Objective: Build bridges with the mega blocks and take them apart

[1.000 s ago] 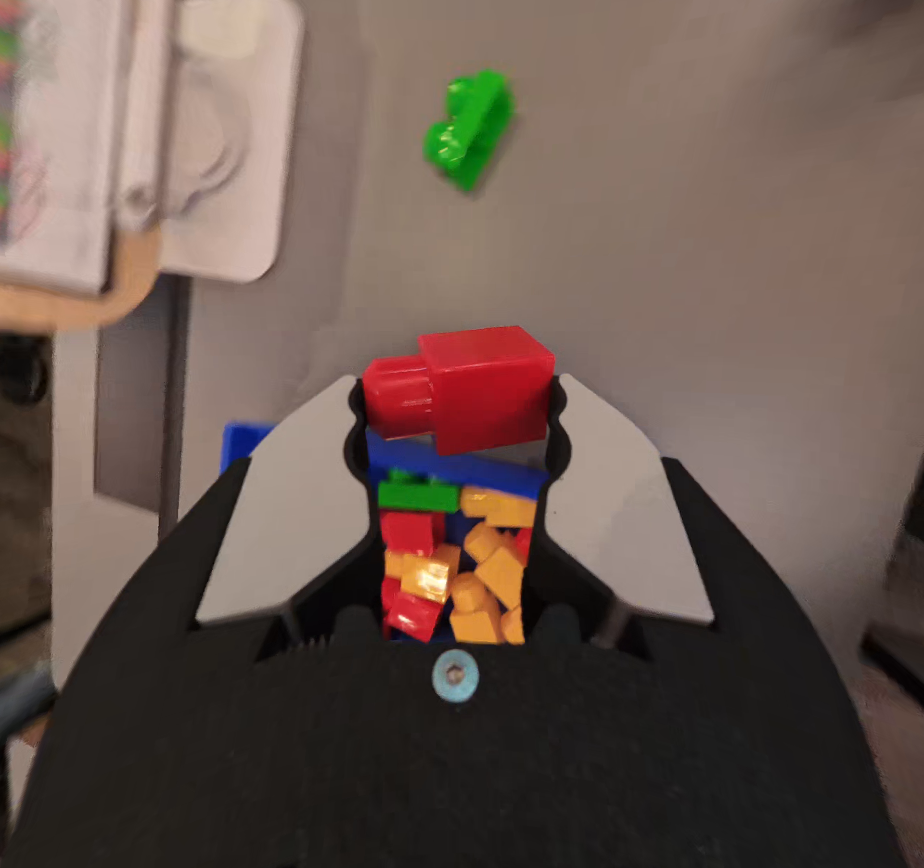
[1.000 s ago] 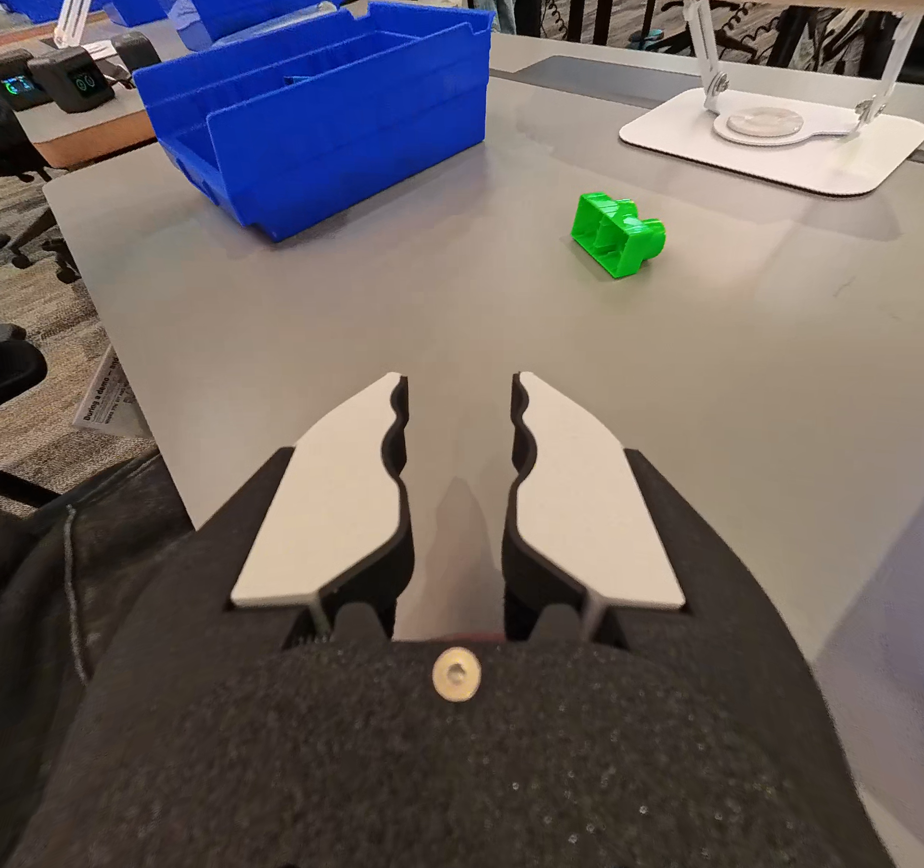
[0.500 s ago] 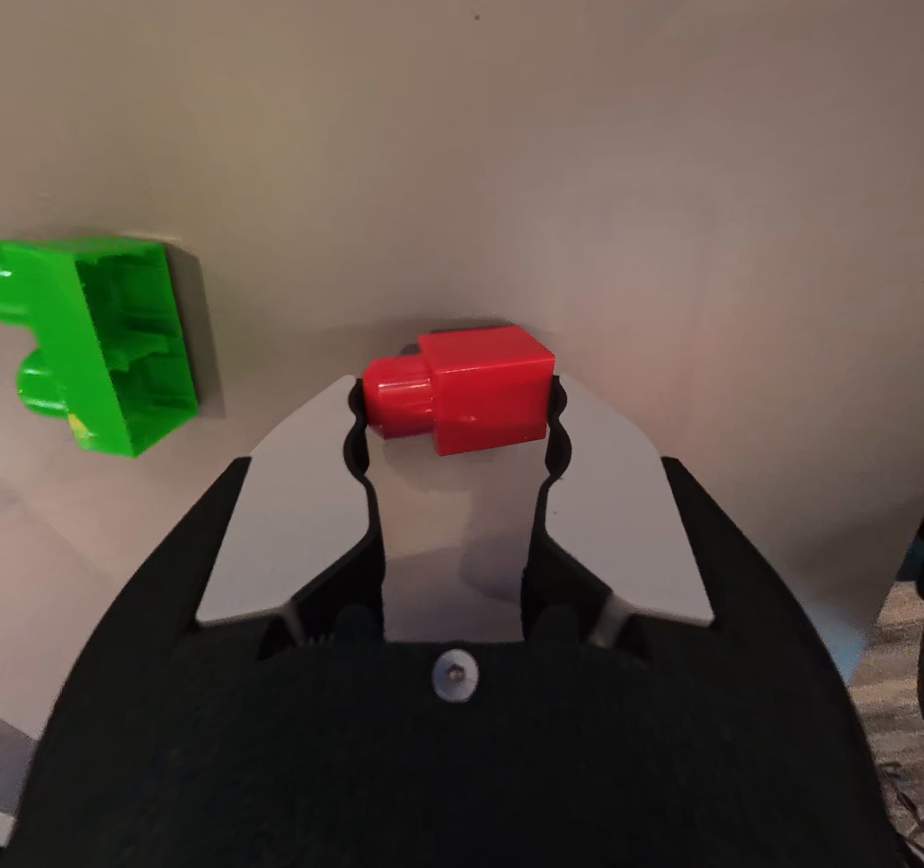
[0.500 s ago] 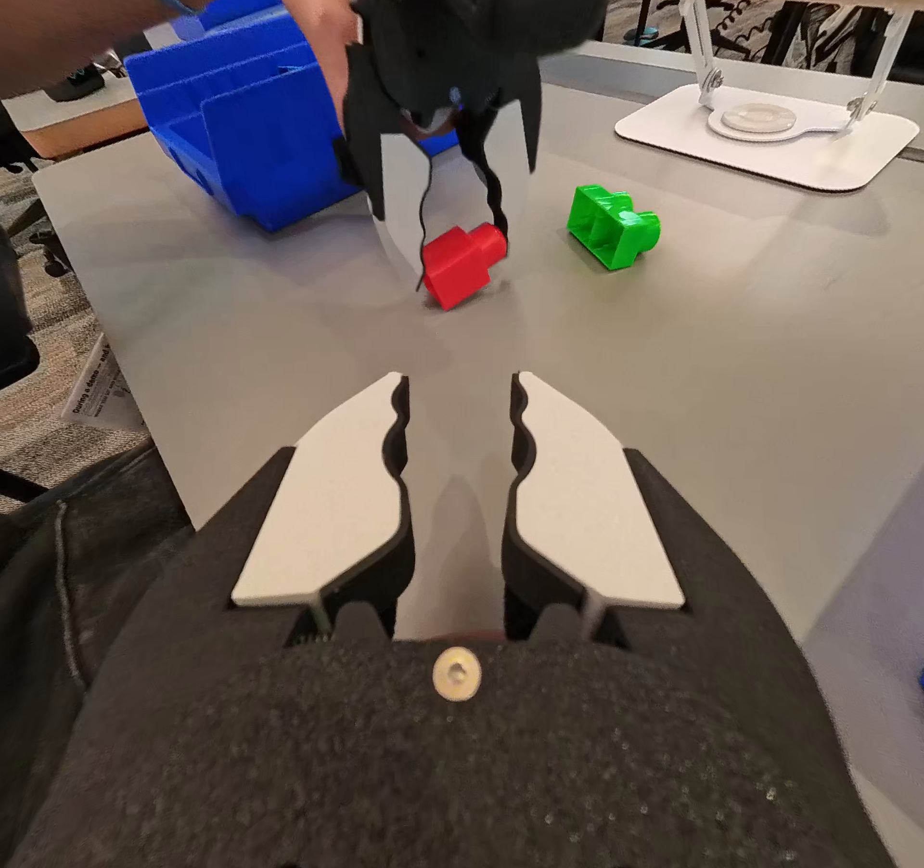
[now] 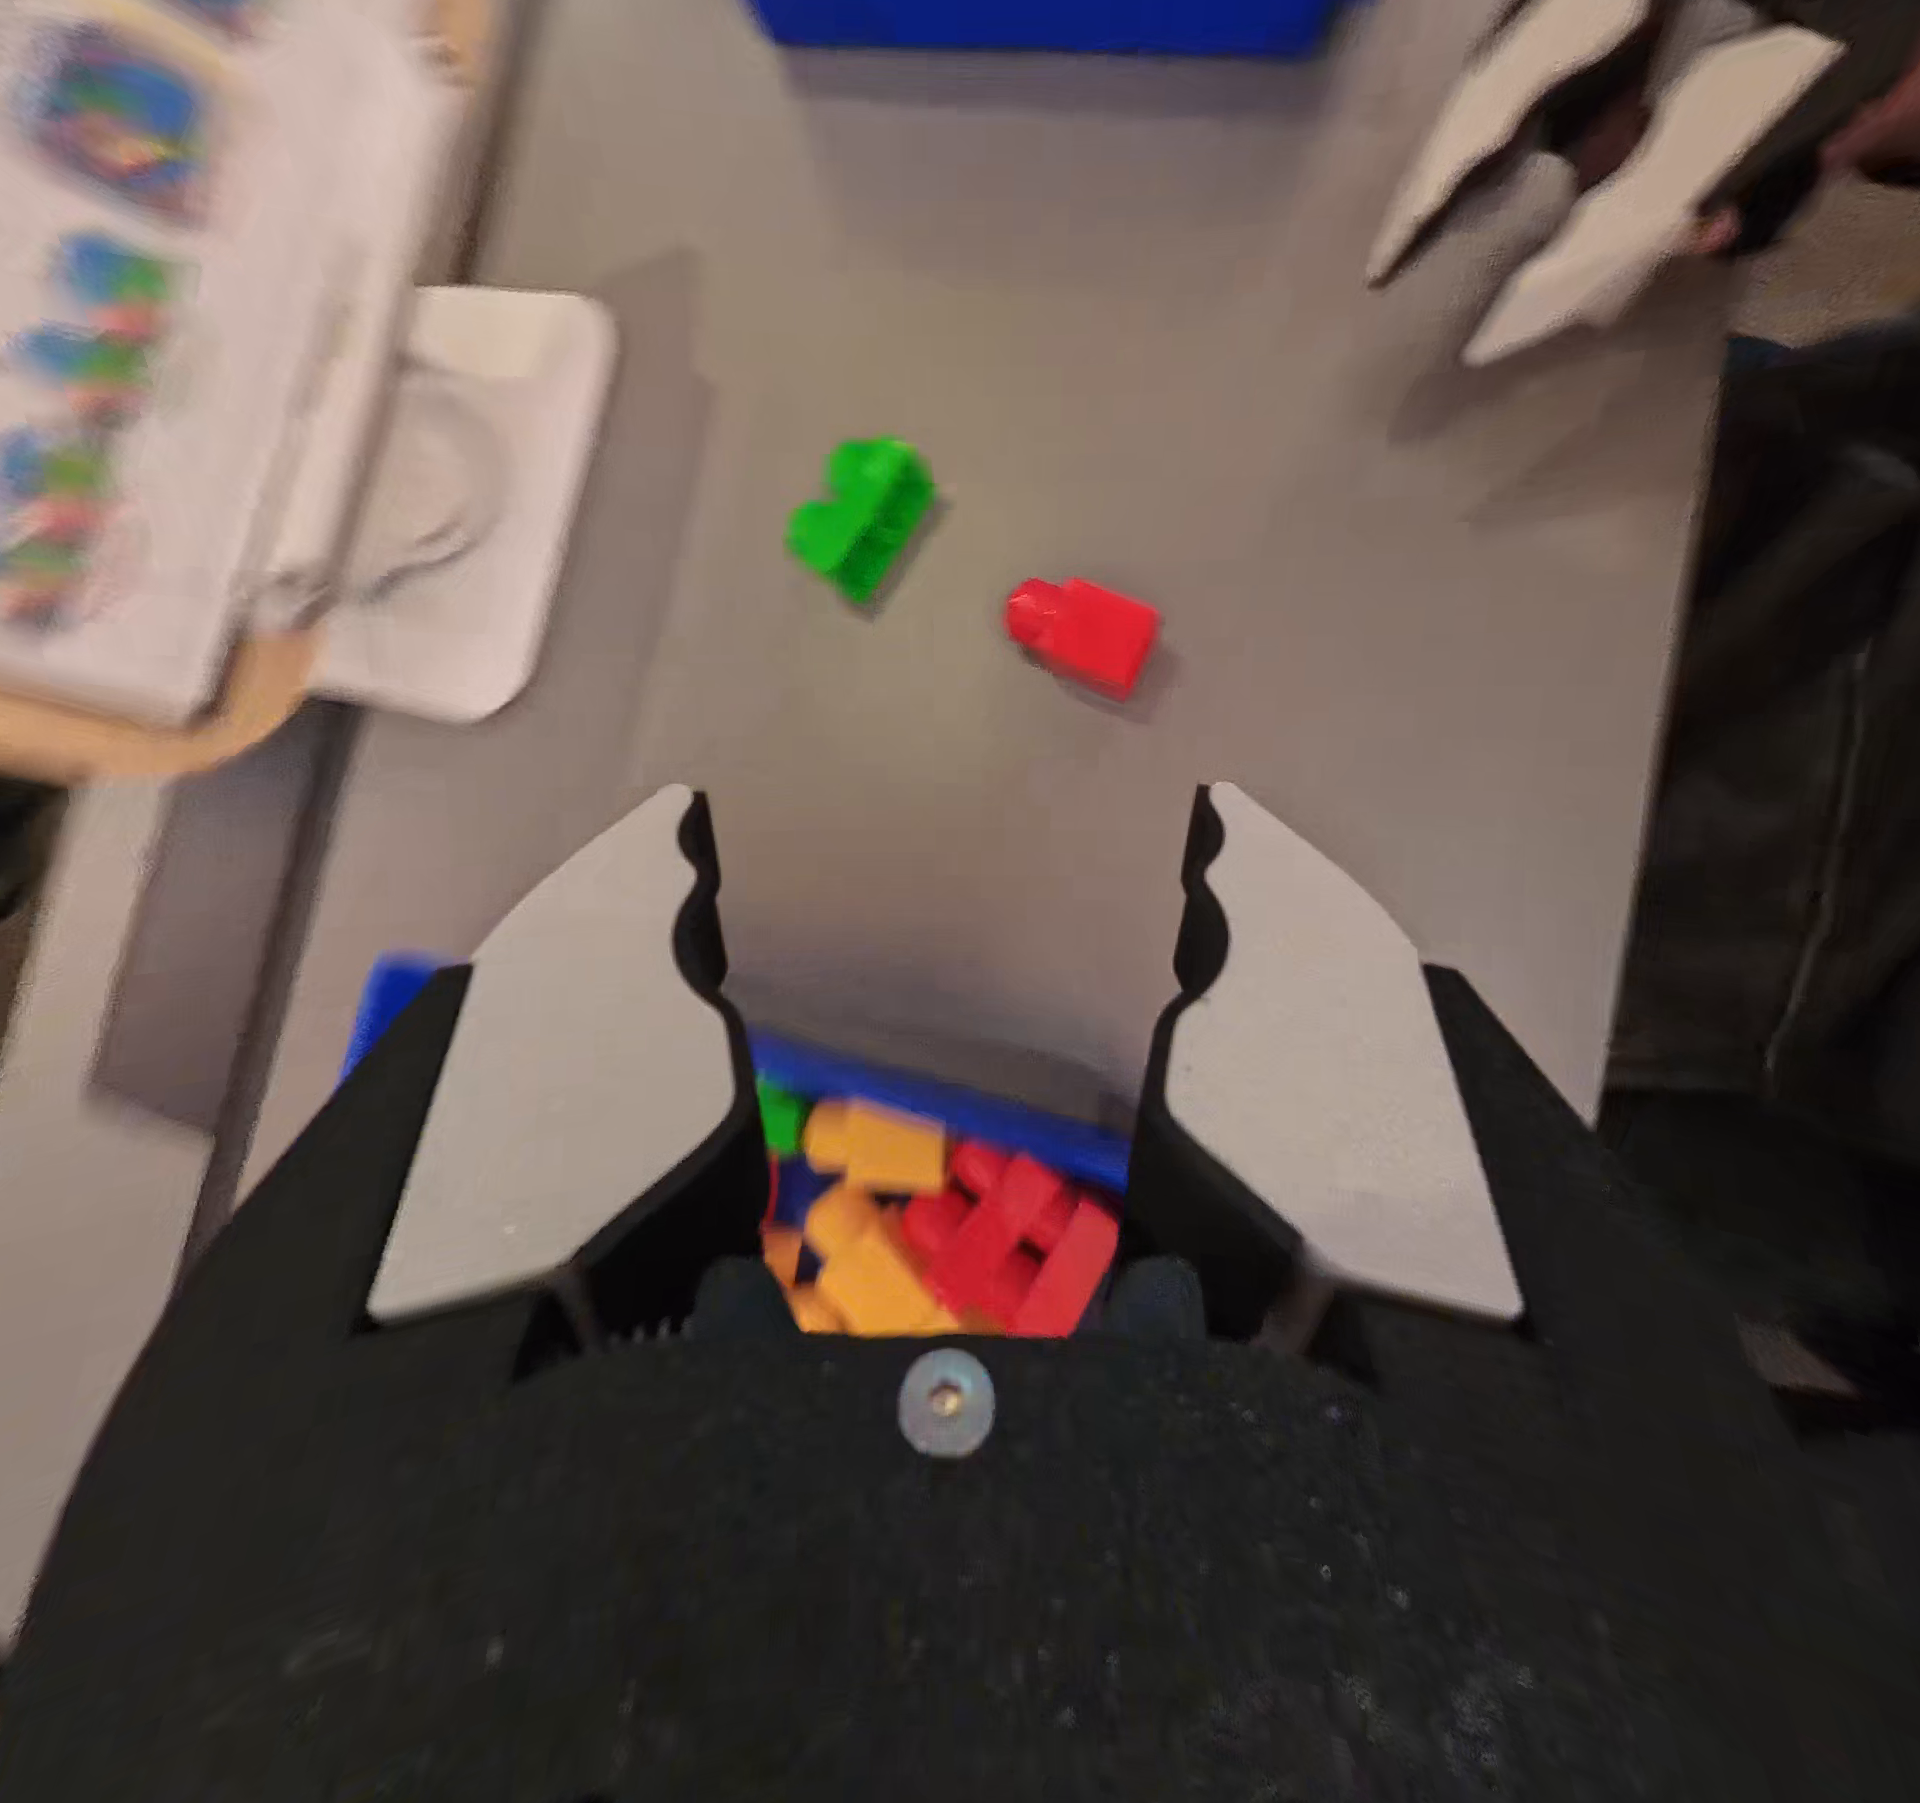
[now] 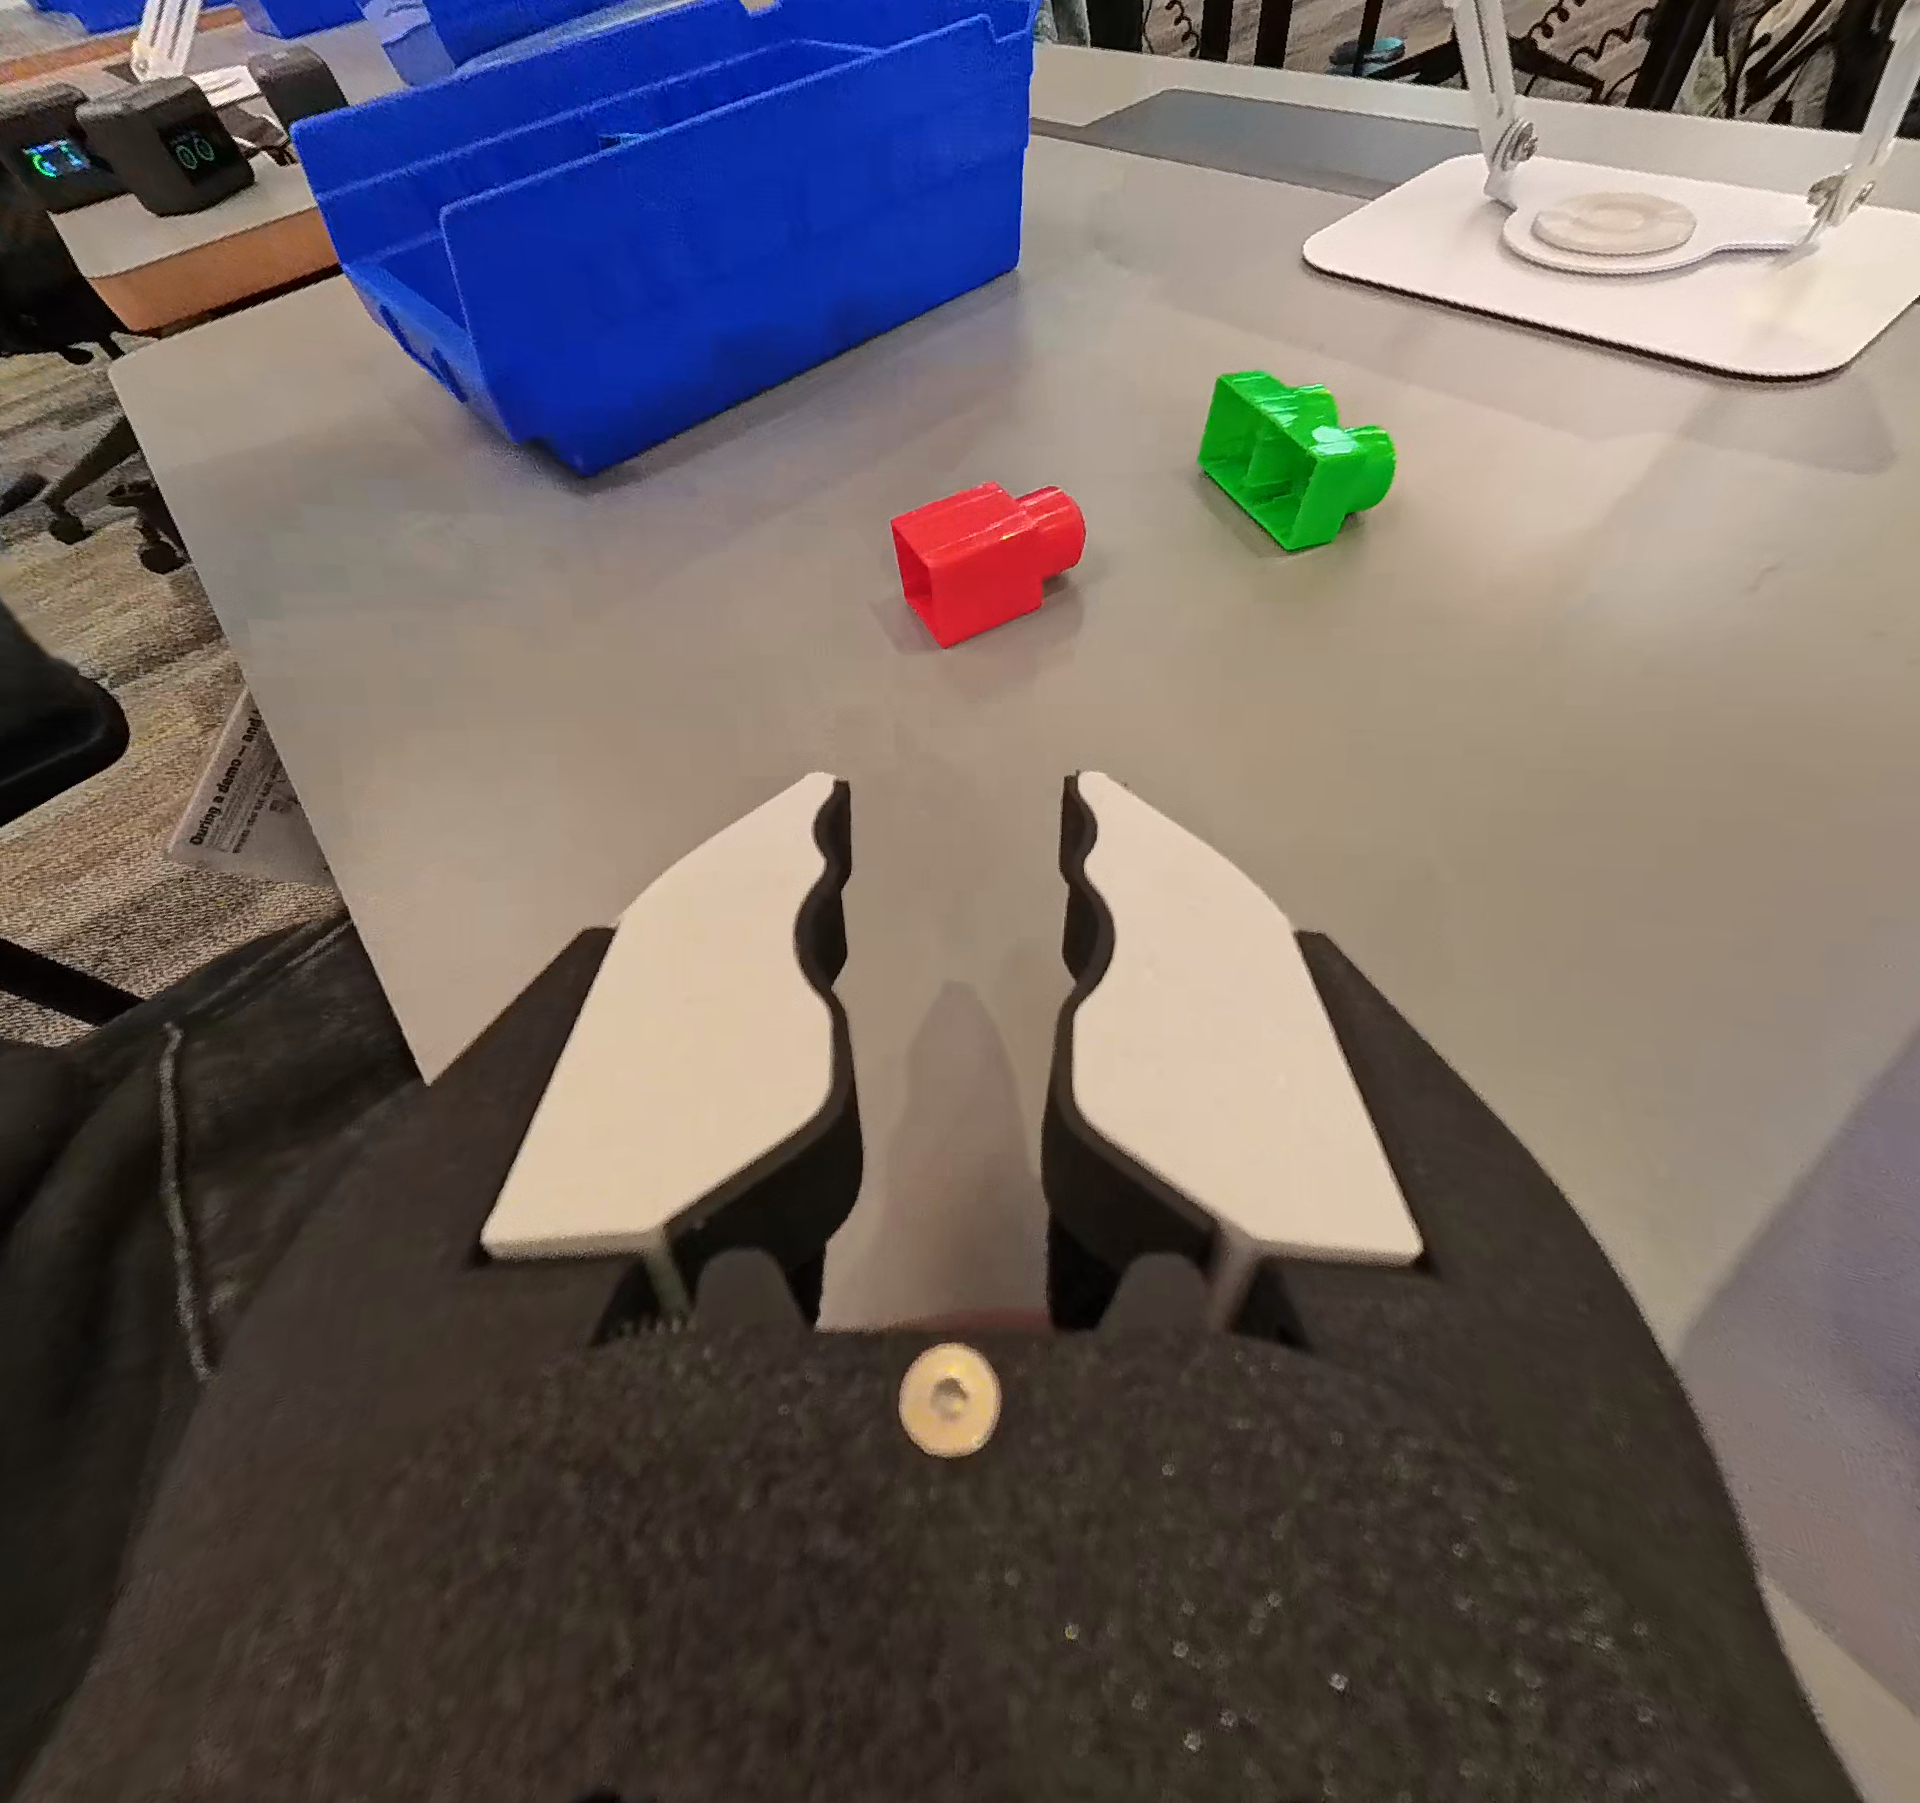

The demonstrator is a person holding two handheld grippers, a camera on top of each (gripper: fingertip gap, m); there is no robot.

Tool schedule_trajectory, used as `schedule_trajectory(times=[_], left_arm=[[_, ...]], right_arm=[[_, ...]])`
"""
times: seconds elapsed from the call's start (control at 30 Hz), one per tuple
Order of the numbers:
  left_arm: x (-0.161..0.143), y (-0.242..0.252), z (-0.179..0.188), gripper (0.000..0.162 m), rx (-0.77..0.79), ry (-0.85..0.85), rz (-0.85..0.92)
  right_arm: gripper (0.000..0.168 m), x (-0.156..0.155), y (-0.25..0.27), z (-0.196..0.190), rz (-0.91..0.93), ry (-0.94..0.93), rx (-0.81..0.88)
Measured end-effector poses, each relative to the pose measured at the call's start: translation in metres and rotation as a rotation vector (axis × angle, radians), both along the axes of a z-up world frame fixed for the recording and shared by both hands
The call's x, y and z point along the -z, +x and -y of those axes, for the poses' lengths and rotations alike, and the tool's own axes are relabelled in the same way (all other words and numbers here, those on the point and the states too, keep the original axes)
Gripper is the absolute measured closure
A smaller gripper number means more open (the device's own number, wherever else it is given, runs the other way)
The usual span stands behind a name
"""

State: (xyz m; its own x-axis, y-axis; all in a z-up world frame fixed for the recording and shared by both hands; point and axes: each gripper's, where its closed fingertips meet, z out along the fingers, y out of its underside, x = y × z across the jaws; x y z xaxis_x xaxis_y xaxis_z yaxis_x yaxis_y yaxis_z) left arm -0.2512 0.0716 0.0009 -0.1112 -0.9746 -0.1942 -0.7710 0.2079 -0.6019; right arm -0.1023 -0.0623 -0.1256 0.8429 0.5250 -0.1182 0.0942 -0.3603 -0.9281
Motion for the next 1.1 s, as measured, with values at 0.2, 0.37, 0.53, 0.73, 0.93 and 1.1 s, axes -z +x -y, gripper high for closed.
schedule_trajectory(times=[0.2, 0.37, 0.53, 0.73, 0.93, 1.1], left_arm=[[0.012, -0.130, -0.015, 0.082, -0.380, 0.175, 0.031], [0.062, -0.156, -0.012, 0.085, -0.415, 0.123, -0.062], [0.105, -0.128, -0.038, 0.087, -0.296, 0.047, -0.191], [0.151, -0.117, -0.075, 0.091, -0.234, -0.109, -0.363], [0.176, -0.117, -0.091, 0.089, -0.239, -0.164, -0.430], [0.183, -0.115, -0.092, 0.096, -0.223, -0.178, -0.432]], right_arm=[[0.130, 0.003, -0.006, -0.003, -0.009, -0.018, -0.015], [0.130, 0.004, -0.014, -0.008, -0.018, -0.030, -0.033], [0.130, 0.006, -0.025, -0.010, 0.016, -0.029, -0.054], [0.131, 0.008, -0.030, -0.009, 0.076, -0.009, -0.059], [0.131, 0.008, -0.025, -0.007, 0.061, -0.013, -0.049], [0.132, 0.007, -0.022, -0.007, 0.050, -0.014, -0.049]])
